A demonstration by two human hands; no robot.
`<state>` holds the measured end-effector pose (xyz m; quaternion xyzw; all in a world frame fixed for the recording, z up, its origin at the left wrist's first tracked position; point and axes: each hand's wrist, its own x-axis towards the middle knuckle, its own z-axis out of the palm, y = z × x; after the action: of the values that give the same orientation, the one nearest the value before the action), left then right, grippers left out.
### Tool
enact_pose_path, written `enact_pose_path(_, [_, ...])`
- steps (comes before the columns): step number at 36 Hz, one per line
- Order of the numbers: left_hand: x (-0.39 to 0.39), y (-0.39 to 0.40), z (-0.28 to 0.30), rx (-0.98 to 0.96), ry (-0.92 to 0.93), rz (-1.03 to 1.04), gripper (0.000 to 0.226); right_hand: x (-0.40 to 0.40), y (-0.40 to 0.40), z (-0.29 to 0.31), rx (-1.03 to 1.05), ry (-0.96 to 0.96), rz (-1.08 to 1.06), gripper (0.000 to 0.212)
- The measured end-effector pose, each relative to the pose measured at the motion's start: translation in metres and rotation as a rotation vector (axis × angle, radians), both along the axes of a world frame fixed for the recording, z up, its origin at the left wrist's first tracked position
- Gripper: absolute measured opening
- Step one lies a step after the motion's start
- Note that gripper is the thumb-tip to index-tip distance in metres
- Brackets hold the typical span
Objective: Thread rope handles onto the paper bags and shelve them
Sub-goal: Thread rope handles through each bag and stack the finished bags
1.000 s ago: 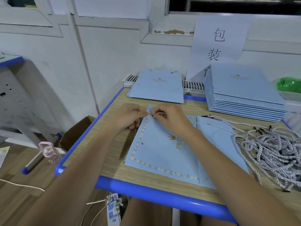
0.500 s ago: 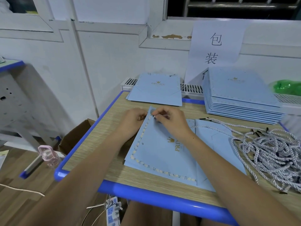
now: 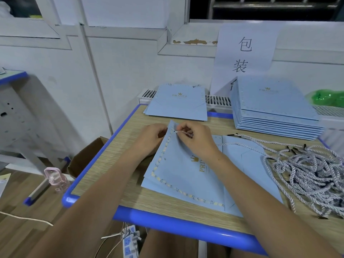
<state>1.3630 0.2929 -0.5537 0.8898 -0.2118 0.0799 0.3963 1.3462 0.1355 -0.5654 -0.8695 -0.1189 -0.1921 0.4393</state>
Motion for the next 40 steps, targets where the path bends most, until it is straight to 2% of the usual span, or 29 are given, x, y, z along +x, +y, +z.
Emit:
enact_pose_path(5, [-0.001, 0.001, 0.001, 0.026, 0.002, -0.034, 0.016, -0.002, -0.002, 0.000, -0.068, 0.030, -0.019, 0.005])
enact_pose_path(26, [0.005, 0.008, 0.000, 0.145, 0.018, -0.038, 0.029, -0.006, 0.000, 0.005, -0.016, 0.052, 0.006, 0.011])
enact_pose_path(29, [0.004, 0.007, -0.001, 0.114, 0.018, -0.023, 0.032, -0.006, -0.001, 0.006, 0.004, 0.048, 0.003, 0.014])
enact_pose_path(34, [0.003, 0.003, -0.006, 0.028, 0.030, -0.016, 0.030, -0.006, -0.003, 0.005, -0.088, 0.041, 0.030, 0.011])
enact_pose_path(40, [-0.006, 0.003, 0.003, -0.234, 0.322, -0.087, 0.029, -0.005, -0.004, 0.005, -0.146, 0.024, 0.032, 0.010])
